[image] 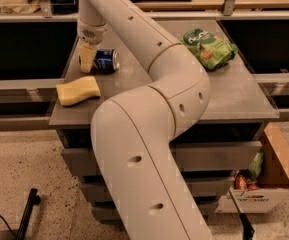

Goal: Place pepsi can upright

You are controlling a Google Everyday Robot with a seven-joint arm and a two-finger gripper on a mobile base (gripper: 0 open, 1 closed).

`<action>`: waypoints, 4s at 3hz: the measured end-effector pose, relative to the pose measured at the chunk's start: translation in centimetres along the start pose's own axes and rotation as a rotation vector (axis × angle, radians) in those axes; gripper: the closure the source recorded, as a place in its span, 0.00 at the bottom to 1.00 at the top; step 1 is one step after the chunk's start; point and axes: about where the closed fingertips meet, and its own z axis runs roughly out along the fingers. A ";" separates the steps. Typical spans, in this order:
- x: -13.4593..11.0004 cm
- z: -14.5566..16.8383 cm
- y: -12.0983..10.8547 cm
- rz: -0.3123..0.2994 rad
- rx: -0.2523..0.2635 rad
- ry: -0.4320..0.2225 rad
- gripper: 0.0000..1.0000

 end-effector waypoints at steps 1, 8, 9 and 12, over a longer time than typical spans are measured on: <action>-0.1 -0.2 0.3 -0.015 -0.004 0.008 0.53; 6.3 -11.1 -1.3 0.142 -0.056 -0.565 1.00; 7.3 -12.8 -0.9 0.145 -0.031 -0.682 1.00; 11.3 -13.5 3.2 0.183 0.078 -1.022 1.00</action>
Offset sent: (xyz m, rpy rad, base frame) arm -0.0138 0.0029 0.0136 -0.0373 0.0195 0.0571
